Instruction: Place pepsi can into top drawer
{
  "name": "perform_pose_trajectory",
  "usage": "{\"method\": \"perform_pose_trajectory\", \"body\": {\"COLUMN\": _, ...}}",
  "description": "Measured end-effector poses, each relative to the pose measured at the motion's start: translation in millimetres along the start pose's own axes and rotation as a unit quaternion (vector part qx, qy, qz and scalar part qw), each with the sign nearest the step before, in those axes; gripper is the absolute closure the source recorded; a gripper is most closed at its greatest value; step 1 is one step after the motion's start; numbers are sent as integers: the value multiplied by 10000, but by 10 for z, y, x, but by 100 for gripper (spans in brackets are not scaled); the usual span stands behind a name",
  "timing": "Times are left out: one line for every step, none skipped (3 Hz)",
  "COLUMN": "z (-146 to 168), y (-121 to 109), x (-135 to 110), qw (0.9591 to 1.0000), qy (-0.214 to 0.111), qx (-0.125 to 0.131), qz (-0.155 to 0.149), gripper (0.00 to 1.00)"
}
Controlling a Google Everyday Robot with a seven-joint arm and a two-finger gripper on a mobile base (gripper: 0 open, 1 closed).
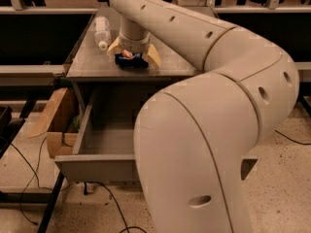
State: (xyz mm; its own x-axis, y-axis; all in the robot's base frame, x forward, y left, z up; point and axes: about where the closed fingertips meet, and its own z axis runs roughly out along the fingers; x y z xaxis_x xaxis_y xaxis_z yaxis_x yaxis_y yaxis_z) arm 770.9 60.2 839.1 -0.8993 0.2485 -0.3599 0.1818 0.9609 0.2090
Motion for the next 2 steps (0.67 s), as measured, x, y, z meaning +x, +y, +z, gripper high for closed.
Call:
{"method": "perform_pose_trajectory", "body": {"z": 47, "y": -50, "x": -58, "qw": 9993, "qy": -215, "qx": 261, "qz": 136, "gripper": 14}}
{"method": "perform_pose_trajectory", "body": {"z": -4, "y": -34, "x": -104, "qw": 9980, "qy": -543, "qx": 316, "qz": 52, "gripper": 37}}
